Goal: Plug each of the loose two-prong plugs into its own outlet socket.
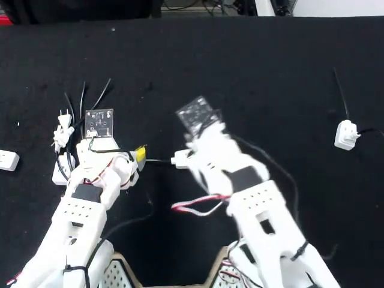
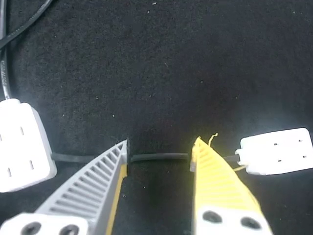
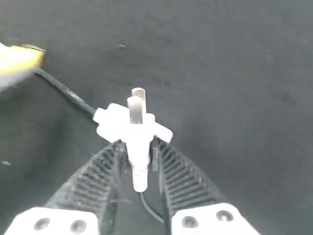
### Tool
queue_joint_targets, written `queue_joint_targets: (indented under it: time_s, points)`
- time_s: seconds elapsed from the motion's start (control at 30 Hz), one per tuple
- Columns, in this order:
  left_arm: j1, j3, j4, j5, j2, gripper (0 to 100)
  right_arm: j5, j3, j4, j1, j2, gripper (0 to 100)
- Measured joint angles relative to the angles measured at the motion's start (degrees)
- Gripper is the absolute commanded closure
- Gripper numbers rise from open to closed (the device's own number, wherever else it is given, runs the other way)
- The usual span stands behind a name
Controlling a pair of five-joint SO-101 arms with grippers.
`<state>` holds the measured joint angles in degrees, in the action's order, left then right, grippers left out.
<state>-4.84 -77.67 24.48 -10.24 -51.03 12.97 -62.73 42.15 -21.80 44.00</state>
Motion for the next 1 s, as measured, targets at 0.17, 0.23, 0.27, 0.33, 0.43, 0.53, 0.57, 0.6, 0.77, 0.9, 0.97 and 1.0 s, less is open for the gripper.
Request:
queue_joint_targets:
  time_s: [0.17,0.23,0.27,0.33,0.43,0.53,0.57,0.6,0.77,0.9,0.97,1.0]
  points:
    - [-6.15,0.35,5.63,-0.09,-4.40,79,-3.08,-5.80,-8.70,-4.84,-0.44,98.8]
    - [-7.82,0.35,6.51,-0.09,-8.09,79,-3.25,-7.65,-10.46,-5.98,-0.44,98.8]
    - [-7.91,0.35,6.51,-0.09,-10.02,79,-3.25,-8.26,-10.90,-6.59,-0.44,98.8]
    - [-7.74,-1.14,6.42,0.00,-14.59,79,-3.52,-8.70,-11.08,-8.18,-0.44,98.8]
    - [-5.98,-4.75,6.15,0.00,-21.89,79,-3.52,-9.23,-10.90,-11.43,-0.44,98.8]
    - [-4.84,-8.44,6.15,0.00,-29.45,79,-3.52,-9.23,-10.90,-13.63,-0.44,98.8]
    - [-5.10,-9.67,6.15,0.00,-31.82,79,-3.52,-9.23,-10.90,-14.42,-0.44,98.8]
    - [-5.19,-11.08,6.15,0.00,-34.55,79,-3.52,-9.41,-11.25,-15.21,-0.44,98.8]
    - [-6.59,-16.97,6.15,0.00,-45.80,79,-3.52,-10.29,-13.80,-17.58,-0.44,98.8]
    - [-7.91,-18.20,6.33,3.25,-51.87,79,-3.52,-10.29,-13.80,-17.67,-0.44,98.8]
    - [-8.18,-18.37,6.95,4.57,-52.31,79,-3.52,-10.29,-12.92,-17.67,0.26,98.8]
    - [-8.09,-18.37,7.03,4.75,-52.31,79,-3.52,-10.29,-12.04,-17.67,1.41,98.8]
